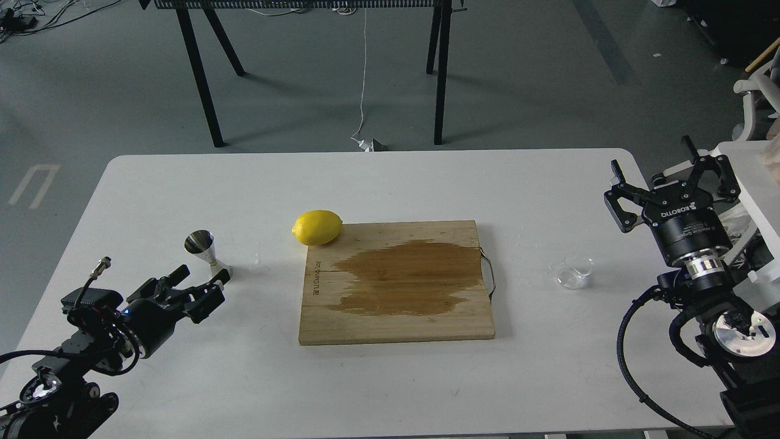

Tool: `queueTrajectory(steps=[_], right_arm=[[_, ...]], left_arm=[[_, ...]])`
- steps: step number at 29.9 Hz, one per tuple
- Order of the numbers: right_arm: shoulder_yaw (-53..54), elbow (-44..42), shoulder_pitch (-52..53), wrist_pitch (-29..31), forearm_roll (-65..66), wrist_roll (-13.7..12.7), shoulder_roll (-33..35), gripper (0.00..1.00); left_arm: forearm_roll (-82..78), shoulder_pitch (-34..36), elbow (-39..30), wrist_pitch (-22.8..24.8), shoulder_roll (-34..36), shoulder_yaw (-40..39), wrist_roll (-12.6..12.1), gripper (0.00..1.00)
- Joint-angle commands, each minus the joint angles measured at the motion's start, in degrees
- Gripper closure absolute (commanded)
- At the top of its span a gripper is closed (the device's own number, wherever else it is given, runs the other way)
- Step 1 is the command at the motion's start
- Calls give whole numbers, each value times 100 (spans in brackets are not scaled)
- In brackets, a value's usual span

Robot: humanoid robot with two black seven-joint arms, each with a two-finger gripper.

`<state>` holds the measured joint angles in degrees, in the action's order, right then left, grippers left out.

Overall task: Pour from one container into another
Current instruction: 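Close the left gripper around the metal jigger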

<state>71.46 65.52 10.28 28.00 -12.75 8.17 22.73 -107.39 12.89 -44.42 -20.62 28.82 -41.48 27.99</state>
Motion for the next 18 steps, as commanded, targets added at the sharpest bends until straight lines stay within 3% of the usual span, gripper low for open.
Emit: queueTrajectory(steps=[1, 18], right_arm=[[0, 22, 0, 0, 0, 0, 30, 1], [9, 22, -52, 0, 0, 0, 38, 1]], left_arm=[[34, 117, 82, 23, -43, 43, 1, 2], [105, 724, 917, 84, -412, 219, 1, 3]])
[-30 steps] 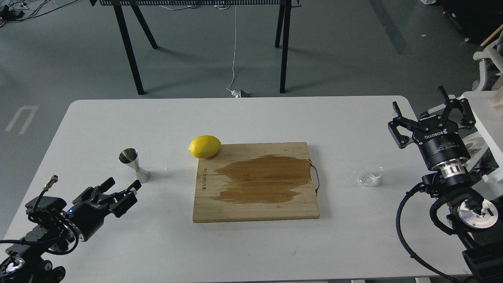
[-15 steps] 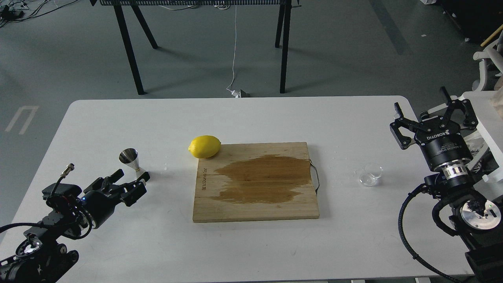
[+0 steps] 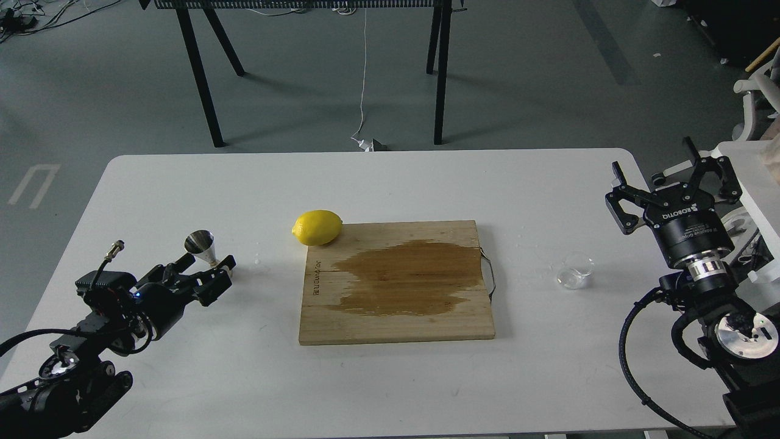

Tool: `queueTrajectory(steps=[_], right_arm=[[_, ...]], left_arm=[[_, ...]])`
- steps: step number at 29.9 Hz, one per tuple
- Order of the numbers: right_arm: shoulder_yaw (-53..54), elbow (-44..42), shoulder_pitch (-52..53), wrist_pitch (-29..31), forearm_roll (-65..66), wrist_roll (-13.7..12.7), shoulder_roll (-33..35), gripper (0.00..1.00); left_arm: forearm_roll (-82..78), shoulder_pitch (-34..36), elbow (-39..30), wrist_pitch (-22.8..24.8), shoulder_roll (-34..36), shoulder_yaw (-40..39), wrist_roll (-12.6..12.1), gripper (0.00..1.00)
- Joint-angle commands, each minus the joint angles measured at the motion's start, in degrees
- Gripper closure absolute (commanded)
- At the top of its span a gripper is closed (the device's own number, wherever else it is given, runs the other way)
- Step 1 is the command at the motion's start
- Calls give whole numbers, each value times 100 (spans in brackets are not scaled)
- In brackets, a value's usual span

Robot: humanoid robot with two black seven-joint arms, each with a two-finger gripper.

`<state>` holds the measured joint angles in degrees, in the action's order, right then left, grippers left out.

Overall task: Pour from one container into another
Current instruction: 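Close the left gripper around the metal jigger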

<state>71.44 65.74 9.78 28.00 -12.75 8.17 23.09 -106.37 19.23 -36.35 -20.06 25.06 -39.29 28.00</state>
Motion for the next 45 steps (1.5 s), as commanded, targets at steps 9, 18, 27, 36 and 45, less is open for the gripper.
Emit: queueTrajectory(steps=[9, 18, 27, 36, 45], right_arm=[[10, 1, -3, 0, 0, 0, -6, 1], [10, 1, -11, 0, 0, 0, -6, 1], [10, -17, -11, 0, 0, 0, -6, 1], [10, -26, -11, 0, 0, 0, -6, 1], [2, -35, -11, 0, 0, 0, -6, 1]], left_arm=[[3, 239, 357, 64, -195, 62, 0, 9], [11, 318, 550, 55, -247, 176, 0, 29], [2, 336, 726, 11, -318, 176, 0, 58], [2, 415, 814, 11, -326, 176, 0, 90], [11, 528, 595, -6, -291, 229, 0, 93]])
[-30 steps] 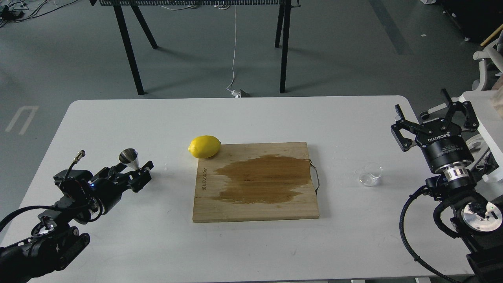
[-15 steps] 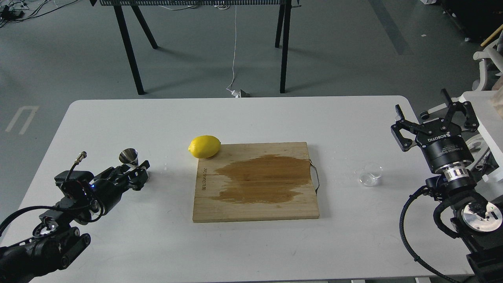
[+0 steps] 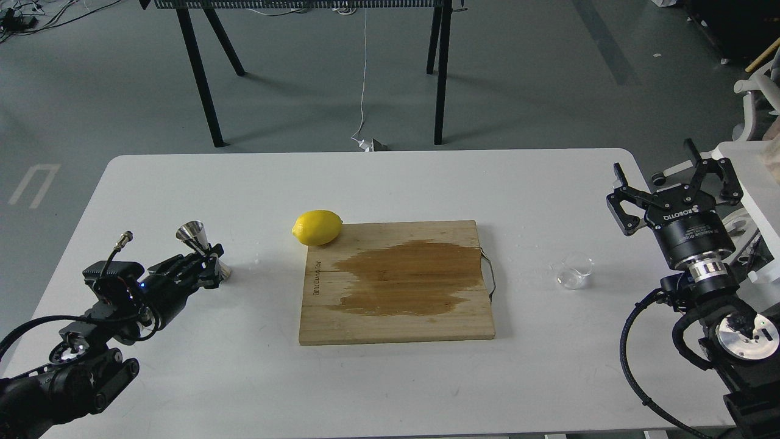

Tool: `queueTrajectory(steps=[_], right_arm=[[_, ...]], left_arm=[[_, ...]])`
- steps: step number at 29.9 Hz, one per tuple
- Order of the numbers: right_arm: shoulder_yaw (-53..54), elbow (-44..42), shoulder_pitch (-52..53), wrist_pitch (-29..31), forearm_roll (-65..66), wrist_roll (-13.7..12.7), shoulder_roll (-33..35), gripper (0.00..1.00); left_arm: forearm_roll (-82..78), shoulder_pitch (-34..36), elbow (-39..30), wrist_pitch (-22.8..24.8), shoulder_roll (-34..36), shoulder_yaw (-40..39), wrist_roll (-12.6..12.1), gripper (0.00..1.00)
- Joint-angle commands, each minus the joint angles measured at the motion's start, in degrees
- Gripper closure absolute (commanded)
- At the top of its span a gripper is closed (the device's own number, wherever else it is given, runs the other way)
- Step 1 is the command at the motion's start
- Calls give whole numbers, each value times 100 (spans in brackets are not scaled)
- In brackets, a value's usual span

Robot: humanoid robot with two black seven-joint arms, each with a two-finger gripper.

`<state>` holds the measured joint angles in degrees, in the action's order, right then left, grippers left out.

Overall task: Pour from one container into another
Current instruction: 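Close the left gripper around the metal jigger, then lift the jigger with the left gripper and carry it over the board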

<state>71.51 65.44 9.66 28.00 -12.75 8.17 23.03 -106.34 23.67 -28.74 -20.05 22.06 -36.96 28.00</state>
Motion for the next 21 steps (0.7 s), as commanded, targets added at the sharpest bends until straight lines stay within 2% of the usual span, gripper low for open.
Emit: queueTrajectory(steps=[1, 5, 8, 12, 14, 17, 21], right_arm=[[-5, -5, 0, 0, 0, 0, 0, 1], [-5, -14, 18, 0, 0, -9, 9, 1], [-14, -66, 97, 0, 0, -9, 26, 1], [21, -408, 123, 0, -9, 0, 26, 1], [56, -532, 150, 0, -26, 0, 26, 1], [56, -550, 150, 0, -26, 0, 96, 1], [48, -550, 159, 0, -26, 0, 254, 1]], left_arm=[[8, 198, -280, 1, 26, 5, 0, 92], [0, 602, -535, 1, 105, 23, 0, 92], [-35, 1199, -694, 36, 167, 110, 0, 92], [-71, 2341, -667, 63, 123, 1066, 0, 92], [-53, 2746, -720, 28, -121, 1515, 0, 92], [-53, 2862, -720, 19, -789, 1631, 0, 92], [-71, 2810, -720, 10, -1291, 1736, 0, 92]])
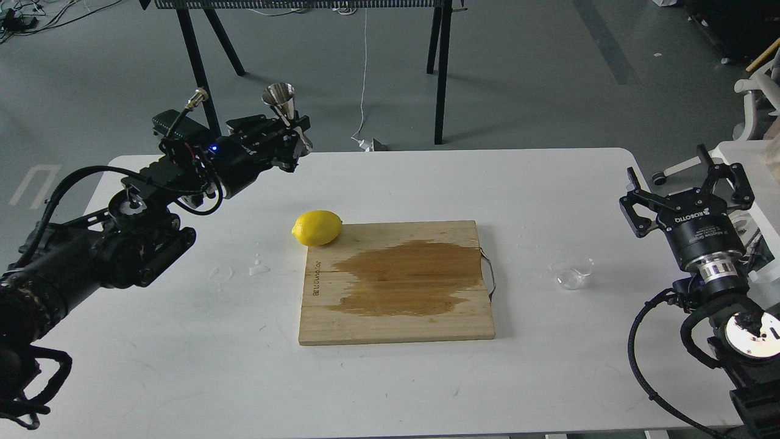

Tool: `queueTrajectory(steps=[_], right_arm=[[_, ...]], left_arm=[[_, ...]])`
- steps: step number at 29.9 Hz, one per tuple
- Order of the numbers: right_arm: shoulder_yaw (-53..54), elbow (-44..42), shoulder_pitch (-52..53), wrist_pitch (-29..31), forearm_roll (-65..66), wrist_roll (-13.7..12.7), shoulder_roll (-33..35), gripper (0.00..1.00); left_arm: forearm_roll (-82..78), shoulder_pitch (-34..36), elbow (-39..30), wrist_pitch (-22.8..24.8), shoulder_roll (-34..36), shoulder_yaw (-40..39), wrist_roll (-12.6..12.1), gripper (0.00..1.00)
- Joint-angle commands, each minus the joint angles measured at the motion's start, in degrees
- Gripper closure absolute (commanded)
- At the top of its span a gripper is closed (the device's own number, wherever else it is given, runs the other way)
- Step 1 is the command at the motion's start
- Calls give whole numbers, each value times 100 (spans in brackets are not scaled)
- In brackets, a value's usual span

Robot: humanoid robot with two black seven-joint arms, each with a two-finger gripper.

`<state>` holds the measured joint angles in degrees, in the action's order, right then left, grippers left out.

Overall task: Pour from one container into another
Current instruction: 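Lift the jigger with the left gripper and carry it over the board, then lower the held jigger onto the middle of the cutting board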

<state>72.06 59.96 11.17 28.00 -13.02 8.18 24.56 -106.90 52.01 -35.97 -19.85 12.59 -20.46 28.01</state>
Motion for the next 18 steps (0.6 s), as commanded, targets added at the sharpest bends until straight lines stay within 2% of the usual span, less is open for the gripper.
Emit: queueTrajectory(steps=[1, 7, 10, 18], right_arm=[[1, -2, 8, 0, 1, -1, 128, 1], [-42, -55, 8, 0, 1, -1, 207, 1], [-42, -64, -9, 0, 1, -1, 216, 1], [-42, -72, -27, 0, 1, -1, 225, 1]], left_arm=[[-24, -33, 3, -11, -467, 138, -1, 92], [-15, -314, 20, -46, -1056, 393, -1, 92], [-24, -534, 81, -247, -1223, 473, -1, 92], [3, -780, 529, -450, -1259, 728, -1, 92]])
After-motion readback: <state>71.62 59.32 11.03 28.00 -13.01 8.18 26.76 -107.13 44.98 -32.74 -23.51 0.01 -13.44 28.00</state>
